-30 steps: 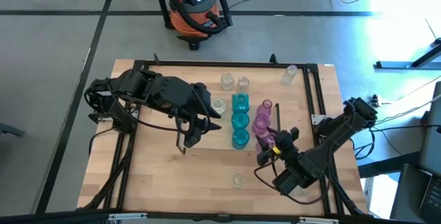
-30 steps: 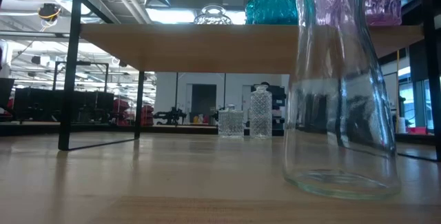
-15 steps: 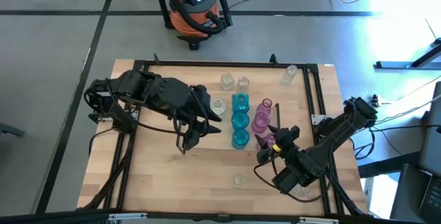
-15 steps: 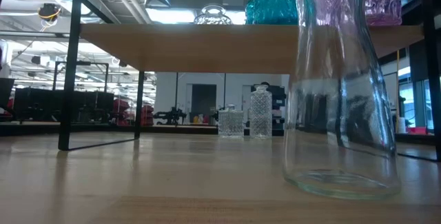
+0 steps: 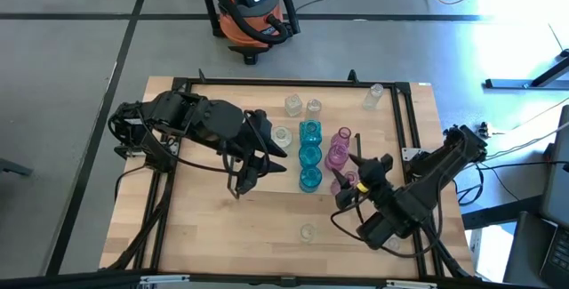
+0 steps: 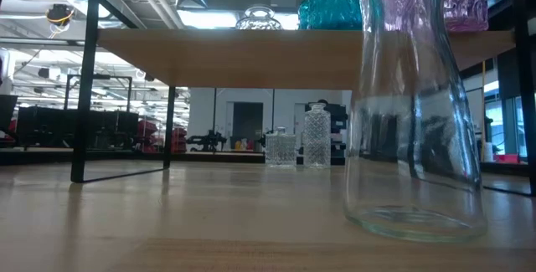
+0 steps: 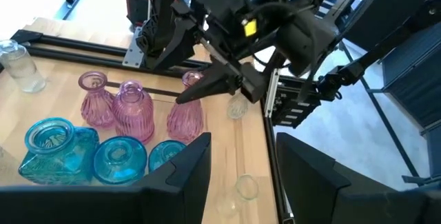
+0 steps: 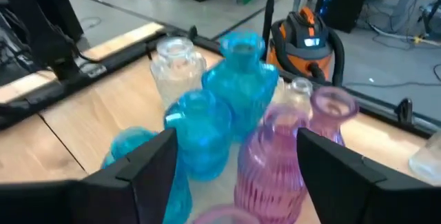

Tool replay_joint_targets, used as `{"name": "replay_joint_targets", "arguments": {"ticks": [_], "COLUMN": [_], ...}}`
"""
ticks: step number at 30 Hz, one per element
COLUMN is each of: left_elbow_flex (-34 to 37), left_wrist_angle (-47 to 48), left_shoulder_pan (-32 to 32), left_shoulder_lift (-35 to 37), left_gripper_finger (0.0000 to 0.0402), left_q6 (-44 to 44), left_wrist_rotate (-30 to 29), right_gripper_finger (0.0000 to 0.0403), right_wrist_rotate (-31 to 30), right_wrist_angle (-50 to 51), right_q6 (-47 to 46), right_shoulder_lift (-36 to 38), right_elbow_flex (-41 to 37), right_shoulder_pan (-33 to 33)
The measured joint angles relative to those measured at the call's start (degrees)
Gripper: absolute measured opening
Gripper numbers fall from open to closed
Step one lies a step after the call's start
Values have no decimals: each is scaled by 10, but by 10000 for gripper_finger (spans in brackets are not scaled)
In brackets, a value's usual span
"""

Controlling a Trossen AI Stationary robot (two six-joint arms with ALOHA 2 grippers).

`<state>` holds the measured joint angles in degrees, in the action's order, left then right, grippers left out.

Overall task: Sort vases onto shelf
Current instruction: Put the pink vase on the shelf

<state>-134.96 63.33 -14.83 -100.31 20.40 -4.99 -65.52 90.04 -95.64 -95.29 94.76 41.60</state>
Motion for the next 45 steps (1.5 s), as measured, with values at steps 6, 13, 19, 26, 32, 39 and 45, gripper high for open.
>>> {"name": "replay_joint_targets", "arguments": {"ticks": [6,13,19,26,32,39,45], "left_elbow_flex": [0,0,0,0,0,0,0], "left_wrist_angle": [0,3,5,4,4,4,4], "left_shoulder_pan": [0,-3,-3,-3,-2,-2,-2], "left_shoulder_lift": [0,0,0,0,0,0,0], "left_gripper_finger": [156,156,156,156,156,156,156], "left_q6": [0,0,0,-11,-15,-15,-15], "left_wrist_rotate": [0,0,0,-1,-8,-8,-3], "right_gripper_finger": [271,215,123,22,12,3,1], "right_wrist_rotate": [-9,21,95,180,248,302,320], "right_wrist_angle": [0,0,0,0,0,-37,-79], "right_q6": [68,181,195,114,15,-1,35], "right_shoulder_lift": [0,0,1,-5,-5,-6,-6], "right_elbow_flex": [57,150,191,130,29,-49,-72], "right_shoulder_pan": [0,51,128,148,106,76,51]}}
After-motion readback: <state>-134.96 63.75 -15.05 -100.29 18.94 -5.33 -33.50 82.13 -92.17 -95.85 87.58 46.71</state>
